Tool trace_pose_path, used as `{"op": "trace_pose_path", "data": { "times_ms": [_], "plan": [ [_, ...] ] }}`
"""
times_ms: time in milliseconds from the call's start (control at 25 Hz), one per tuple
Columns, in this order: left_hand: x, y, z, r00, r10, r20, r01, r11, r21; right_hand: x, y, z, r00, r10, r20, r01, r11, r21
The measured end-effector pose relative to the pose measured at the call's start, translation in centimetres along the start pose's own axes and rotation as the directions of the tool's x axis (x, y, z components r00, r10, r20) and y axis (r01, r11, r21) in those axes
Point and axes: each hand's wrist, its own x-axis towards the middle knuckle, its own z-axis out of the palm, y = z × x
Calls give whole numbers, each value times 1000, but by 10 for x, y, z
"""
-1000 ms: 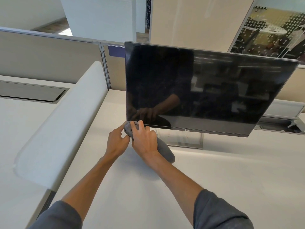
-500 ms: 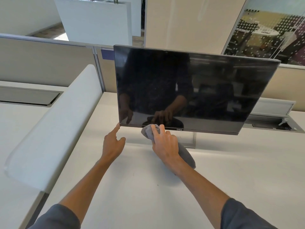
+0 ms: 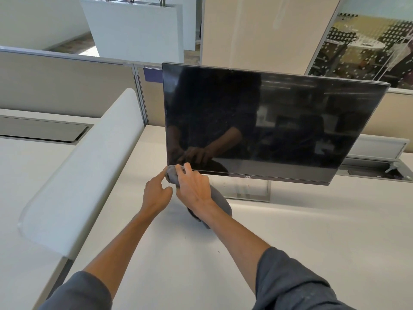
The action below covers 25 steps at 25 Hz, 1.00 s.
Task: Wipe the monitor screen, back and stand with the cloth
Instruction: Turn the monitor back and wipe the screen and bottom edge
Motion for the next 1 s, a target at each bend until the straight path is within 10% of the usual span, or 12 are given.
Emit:
{"op": "trace_pose_path", "data": {
  "times_ms": [1000],
  "plan": [
    [-19, 31, 46, 977, -146, -155, 173, 968, 181, -116, 223, -76, 953, 303, 21, -295, 940, -171]
  ]
}}
